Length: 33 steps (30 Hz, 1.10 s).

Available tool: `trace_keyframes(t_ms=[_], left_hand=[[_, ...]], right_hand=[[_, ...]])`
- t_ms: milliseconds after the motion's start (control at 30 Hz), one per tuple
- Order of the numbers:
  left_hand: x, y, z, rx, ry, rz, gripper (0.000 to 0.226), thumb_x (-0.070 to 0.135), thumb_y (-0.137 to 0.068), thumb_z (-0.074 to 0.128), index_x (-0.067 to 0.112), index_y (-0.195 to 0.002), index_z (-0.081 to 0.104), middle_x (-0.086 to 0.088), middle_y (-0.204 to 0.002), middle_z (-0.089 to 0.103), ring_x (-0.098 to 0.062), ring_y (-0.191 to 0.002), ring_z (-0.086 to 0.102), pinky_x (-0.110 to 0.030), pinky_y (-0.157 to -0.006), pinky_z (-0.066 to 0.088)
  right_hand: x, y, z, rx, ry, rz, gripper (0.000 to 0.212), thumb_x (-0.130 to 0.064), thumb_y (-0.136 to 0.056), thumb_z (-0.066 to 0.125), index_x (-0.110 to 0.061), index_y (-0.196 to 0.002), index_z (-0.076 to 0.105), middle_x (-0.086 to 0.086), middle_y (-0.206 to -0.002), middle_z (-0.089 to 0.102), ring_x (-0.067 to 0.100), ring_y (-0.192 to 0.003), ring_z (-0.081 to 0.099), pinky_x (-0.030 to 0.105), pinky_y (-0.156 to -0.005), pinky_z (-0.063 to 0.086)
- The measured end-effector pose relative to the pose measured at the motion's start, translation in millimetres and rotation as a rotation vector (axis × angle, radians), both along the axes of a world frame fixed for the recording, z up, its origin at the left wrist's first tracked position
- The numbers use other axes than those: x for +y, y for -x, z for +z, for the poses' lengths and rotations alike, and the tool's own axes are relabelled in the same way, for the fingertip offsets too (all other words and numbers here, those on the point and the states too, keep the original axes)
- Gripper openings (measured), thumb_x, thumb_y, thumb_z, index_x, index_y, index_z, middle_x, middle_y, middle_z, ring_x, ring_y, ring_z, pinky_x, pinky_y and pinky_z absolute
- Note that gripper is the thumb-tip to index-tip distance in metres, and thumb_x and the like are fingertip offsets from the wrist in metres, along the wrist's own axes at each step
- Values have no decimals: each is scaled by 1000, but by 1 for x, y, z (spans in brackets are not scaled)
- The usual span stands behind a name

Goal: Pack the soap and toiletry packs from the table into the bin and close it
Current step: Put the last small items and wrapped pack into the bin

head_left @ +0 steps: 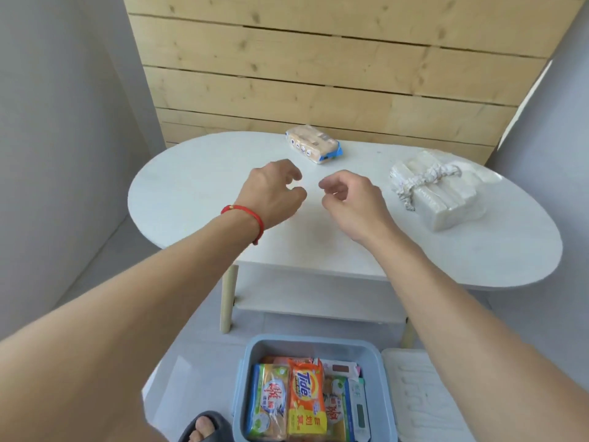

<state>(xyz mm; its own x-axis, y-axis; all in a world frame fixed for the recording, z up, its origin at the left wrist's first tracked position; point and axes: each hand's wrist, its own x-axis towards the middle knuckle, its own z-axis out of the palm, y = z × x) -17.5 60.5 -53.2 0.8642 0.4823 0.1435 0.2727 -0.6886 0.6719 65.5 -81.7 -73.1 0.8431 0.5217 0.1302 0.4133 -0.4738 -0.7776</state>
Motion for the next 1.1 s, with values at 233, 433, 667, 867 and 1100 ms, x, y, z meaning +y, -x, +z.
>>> trace_keyframes(t_ms=[233, 433, 667, 867, 1100], left_hand=[[33, -40, -51, 90, -118, 61, 46, 27, -89, 55, 12, -133, 55, -12, -133, 60, -30, -125, 52, -37, -103, 42], [33, -46, -66, -34, -146, 104, 44, 33, -89, 56, 8, -126, 55, -10, -124, 63, -29, -124, 50, -37, -105, 34], [28, -44, -62, -6, -165, 102, 44, 30, -90, 54, 9, -129, 52, -10, -126, 61, -29, -125, 49, -37, -106, 35], [7, -28, -51, 2, -160, -39, 64, 10, -81, 59, 13, -142, 39, -16, -144, 40, -39, -123, 48, -36, -92, 41], [-40, 17, -32, 53, -481, -340, 49, 17, -85, 58, 26, -133, 57, -7, -133, 53, -35, -112, 49, -46, -91, 49]], right_hand=[[73, -83, -43, -97, 174, -216, 78, -37, -87, 65, -16, -152, 28, 12, -156, 28, 36, -139, 30, 43, -106, 36], [113, -123, -52, -398, 427, -143, 68, -52, -91, 49, -26, -151, 34, -1, -165, 21, 27, -148, 19, 47, -107, 36], [95, -101, -52, -529, 297, -233, 40, -37, -90, 68, -12, -119, 55, 8, -125, 51, 31, -121, 46, 42, -95, 46], [28, -34, -47, -550, 152, -88, 34, -31, -90, 75, -8, -107, 57, 11, -112, 51, 31, -100, 55, 40, -82, 47], [-68, 31, -32, -367, -29, 36, 38, -33, -76, 86, -17, -97, 60, -4, -97, 63, 15, -79, 60, 35, -71, 50]])
